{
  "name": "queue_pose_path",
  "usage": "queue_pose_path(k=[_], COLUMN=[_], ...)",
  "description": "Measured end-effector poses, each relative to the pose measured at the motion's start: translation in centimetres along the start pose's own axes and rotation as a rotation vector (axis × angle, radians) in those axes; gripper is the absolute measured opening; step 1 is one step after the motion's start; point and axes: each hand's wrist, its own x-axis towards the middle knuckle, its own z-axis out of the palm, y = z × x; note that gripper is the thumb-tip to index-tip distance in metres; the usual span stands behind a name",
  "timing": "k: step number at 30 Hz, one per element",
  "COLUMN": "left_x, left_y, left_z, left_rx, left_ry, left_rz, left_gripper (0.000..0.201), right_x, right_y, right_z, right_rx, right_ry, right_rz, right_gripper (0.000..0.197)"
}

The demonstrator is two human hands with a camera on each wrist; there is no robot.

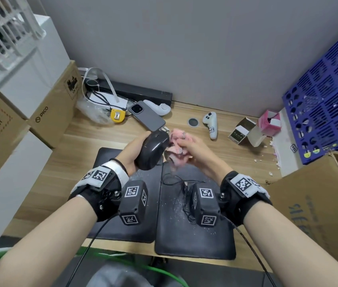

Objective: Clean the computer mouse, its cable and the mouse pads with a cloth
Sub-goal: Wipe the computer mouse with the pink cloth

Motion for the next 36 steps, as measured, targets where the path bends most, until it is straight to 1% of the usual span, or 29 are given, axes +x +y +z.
queue_pose_path(k=[1, 2, 4, 5, 6, 8, 9, 11, 12, 14, 15, 18, 19, 21, 24, 26, 27, 29, 31, 32, 33, 35, 36], left_x=[-0.1, -0.2, -0.2, -0.3, -0.4, -0.3, -0.3, -0.5, -0.6, -0.9, -1.2, -1.8, -1.9, -2.0, -1.9, -2.0, -1.9, -1.8, -2.0, -1.8, -1.7, -1.7, -1.8], left_y=[-0.1, -0.1, -0.2, -0.3, -0.3, -0.4, -0.5, -0.5, -0.5, -0.4, -0.3, 0.0, 0.0, 0.3, 0.6, 0.6, 0.5, 0.4, 0.4, 0.4, 0.5, 0.5, 0.4], left_z=[0.1, 0.2, 0.3, 0.3, 0.4, 0.4, 0.5, 0.6, 0.7, 1.2, 1.5, 2.7, 3.0, 3.6, 4.6, 5.1, 5.1, 5.2, 5.6, 5.8, 6.0, 6.4, 6.5], left_rx=[0.020, 0.041, 0.085, 0.100, 0.111, 0.131, 0.134, 0.135, 0.134, 0.127, 0.131, 0.215, 0.263, 0.364, 0.604, 0.740, 0.766, 0.747, 0.736, 0.741, 0.739, 0.708, 0.691], left_ry=[-0.007, 0.000, 0.025, 0.038, 0.058, 0.098, 0.119, 0.150, 0.143, 0.080, 0.047, 0.021, 0.028, 0.066, 0.110, 0.104, 0.088, 0.031, -0.019, -0.020, -0.002, 0.065, 0.069], left_rz=[0.008, 0.020, 0.051, 0.064, 0.076, 0.094, 0.098, 0.099, 0.100, 0.110, 0.129, 0.175, 0.187, 0.241, 0.390, 0.468, 0.470, 0.436, 0.418, 0.429, 0.439, 0.444, 0.457], left_gripper=[0.028, 0.031, 0.038, 0.039, 0.037, 0.031, 0.028, 0.026, 0.026, 0.028, 0.028, 0.031, 0.033, 0.035, 0.041, 0.044, 0.046, 0.047, 0.040, 0.034, 0.031, 0.034, 0.035], right_x=[0.3, 0.3, 0.5, 0.6, 0.3, 0.4, 0.5, 0.6, 0.5, 0.5, 0.7, 0.6, 0.4, 0.0, -0.8, -1.0, -0.9, -0.9, -0.7, -0.6, -0.5, -0.2, -0.2], right_y=[-0.1, -0.2, -0.4, -0.3, -0.6, -0.7, -0.7, -0.7, -0.8, -0.9, -0.7, 0.1, 0.3, 0.6, 0.9, 1.0, 1.1, 0.8, 1.0, 1.0, 1.0, 1.1, 1.0], right_z=[0.3, 0.6, 1.3, 1.5, 1.7, 1.5, 1.3, 1.0, 1.0, 1.4, 1.5, 1.3, 1.2, 0.8, -0.1, -0.5, -0.7, -0.9, -1.1, -1.1, -1.0, -1.0, -1.1], right_rx=[0.089, 0.161, 0.255, 0.275, 0.276, 0.263, 0.256, 0.245, 0.240, 0.243, 0.266, 0.365, 0.407, 0.462, 0.492, 0.560, 0.581, 0.558, 0.526, 0.511, 0.513, 0.527, 0.520], right_ry=[0.000, 0.002, 0.037, 0.061, 0.089, 0.145, 0.162, 0.169, 0.171, 0.206, 0.227, 0.267, 0.246, 0.153, 0.046, -0.007, -0.004, 0.100, 0.192, 0.228, 0.275, 0.373, 0.403], right_rz=[0.002, 0.013, 0.060, 0.069, 0.060, 0.023, 0.002, -0.053, -0.074, -0.103, -0.105, -0.086, -0.065, 0.003, 0.125, 0.164, 0.163, 0.133, 0.114, 0.100, 0.087, 0.063, 0.043], right_gripper=[0.021, 0.028, 0.051, 0.059, 0.056, 0.034, 0.028, 0.023, 0.019, 0.012, 0.012, 0.027, 0.029, 0.033, 0.028, 0.036, 0.042, 0.042, 0.045, 0.044, 0.038, 0.030, 0.029])
